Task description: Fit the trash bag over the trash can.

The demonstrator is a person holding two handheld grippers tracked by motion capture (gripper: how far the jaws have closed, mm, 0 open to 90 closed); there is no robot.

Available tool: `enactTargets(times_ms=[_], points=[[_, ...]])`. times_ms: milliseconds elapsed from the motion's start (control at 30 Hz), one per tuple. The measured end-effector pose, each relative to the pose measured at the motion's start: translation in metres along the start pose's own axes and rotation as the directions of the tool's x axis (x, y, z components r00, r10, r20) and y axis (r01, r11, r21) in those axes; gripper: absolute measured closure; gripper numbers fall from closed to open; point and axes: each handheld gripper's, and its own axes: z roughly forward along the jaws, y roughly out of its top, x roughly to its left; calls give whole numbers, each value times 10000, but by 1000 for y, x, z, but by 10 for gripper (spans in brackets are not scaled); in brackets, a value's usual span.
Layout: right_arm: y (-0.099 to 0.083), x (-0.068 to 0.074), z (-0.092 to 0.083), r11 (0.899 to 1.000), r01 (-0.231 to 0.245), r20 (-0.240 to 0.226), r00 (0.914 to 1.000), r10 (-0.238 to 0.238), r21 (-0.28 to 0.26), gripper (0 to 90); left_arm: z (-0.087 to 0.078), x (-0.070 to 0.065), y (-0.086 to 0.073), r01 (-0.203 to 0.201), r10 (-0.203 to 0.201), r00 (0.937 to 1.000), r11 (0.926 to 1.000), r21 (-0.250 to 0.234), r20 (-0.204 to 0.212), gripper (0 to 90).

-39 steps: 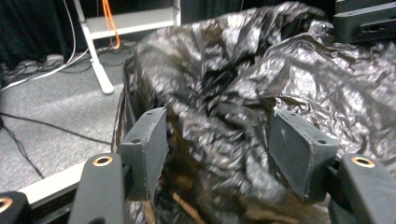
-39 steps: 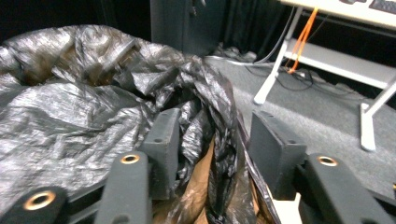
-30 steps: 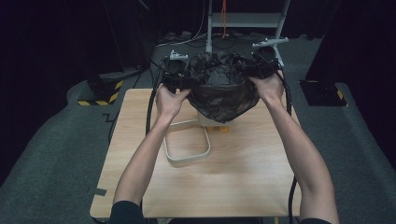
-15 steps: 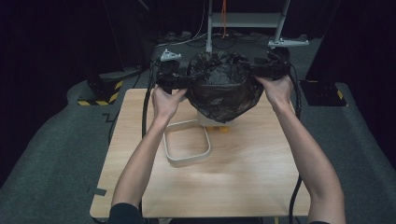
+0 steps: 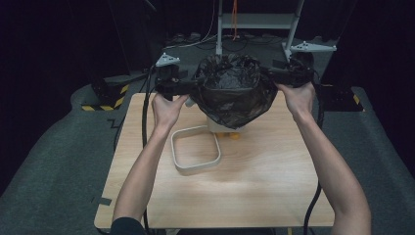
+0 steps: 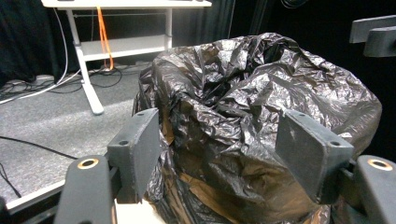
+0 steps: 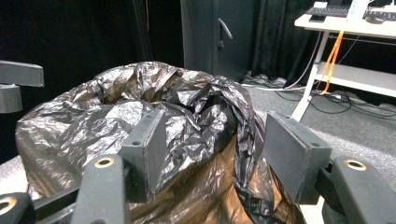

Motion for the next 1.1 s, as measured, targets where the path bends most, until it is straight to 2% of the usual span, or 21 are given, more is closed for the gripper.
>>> enactTargets(times_ms=[67, 167, 233, 433, 567, 867, 967, 1100], points=[[-3, -2, -5, 9999, -50, -29, 10000, 50, -99, 394, -4, 3, -1, 148, -147, 9998, 9998, -137, 98, 301], [-5, -4, -9, 9999, -70, 38, 10000, 70, -118, 395, -6, 5, -2, 126, -126, 9999, 9998, -160, 25, 297], [-8, -8, -15, 9995, -242, 50, 9997, 243, -201, 395, -9, 6, -4, 119, -120, 9999, 9997, -197, -33, 294], [-11, -10, -25, 9992, -211, 128, 9997, 216, -334, 398, -15, 12, -9, 190, -193, 9997, 9995, -233, -118, 287], [-18, -11, -31, 9993, -210, 143, 9997, 214, -304, 398, -16, 13, -11, 178, -183, 9994, 9997, -156, -303, 260], [-21, -13, -44, 9990, -171, 231, 9996, 181, -417, 400, -22, 14, -17, 145, -148, 9996, 9998, -147, -226, 259], [-29, -13, -47, 9993, -154, 168, 9997, 160, -352, 402, -24, 14, -18, 181, -185, 9996, 9997, -187, -235, 259], [-35, -17, -52, 9990, -252, 221, 9994, 260, -377, 406, -28, 14, -22, 102, -105, 9989, 9999, -64, -463, 261]])
